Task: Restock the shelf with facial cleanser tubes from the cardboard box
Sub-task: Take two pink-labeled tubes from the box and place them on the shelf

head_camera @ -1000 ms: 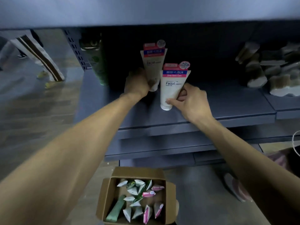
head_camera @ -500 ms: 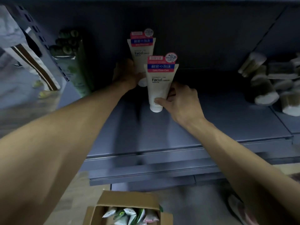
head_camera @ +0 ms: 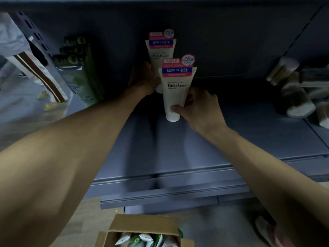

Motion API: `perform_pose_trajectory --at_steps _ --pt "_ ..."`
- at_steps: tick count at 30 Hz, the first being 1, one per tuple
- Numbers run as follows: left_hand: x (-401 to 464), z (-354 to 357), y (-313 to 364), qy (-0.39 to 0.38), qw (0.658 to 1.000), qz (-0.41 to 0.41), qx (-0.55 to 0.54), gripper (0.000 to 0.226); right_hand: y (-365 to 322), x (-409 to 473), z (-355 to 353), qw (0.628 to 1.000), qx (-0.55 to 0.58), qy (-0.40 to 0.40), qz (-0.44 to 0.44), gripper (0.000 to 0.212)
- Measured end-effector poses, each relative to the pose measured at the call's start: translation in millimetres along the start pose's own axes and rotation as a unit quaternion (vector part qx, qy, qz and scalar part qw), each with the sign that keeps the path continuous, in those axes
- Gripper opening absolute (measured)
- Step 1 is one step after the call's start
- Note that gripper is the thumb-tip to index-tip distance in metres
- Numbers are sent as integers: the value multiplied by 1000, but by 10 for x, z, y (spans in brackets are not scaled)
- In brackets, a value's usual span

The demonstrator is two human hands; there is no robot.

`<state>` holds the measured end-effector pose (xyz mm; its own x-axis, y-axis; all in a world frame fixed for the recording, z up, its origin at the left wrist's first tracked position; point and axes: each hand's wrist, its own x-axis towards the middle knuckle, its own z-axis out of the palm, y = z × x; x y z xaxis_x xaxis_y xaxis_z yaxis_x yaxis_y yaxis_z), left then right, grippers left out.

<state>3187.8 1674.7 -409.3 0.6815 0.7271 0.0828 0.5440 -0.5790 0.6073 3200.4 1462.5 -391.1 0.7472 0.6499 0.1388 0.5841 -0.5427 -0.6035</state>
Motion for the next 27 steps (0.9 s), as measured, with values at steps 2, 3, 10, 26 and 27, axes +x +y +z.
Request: perform_pose_trajectory --at_steps 2,3,10,26,27 --pt "-10 3 50 0 1000 5 -8 36 -2 40 3 1000 -3 -3 5 44" --pt "-14 6 61 -1 1000 6 -15 34 -7 56 -1 1000 -3 -5 6 46" --pt "-82 -13 93 -26 997 13 -76 27 -28 132 -6 1000 10 0 10 49" --pt "-541 -340 -99 17 995 79 63 28 -78 308 17 1000 -3 -9 9 53" --pt "-592 -360 -152 10 995 76 64 30 -91 333 24 1000 -3 -9 5 52"
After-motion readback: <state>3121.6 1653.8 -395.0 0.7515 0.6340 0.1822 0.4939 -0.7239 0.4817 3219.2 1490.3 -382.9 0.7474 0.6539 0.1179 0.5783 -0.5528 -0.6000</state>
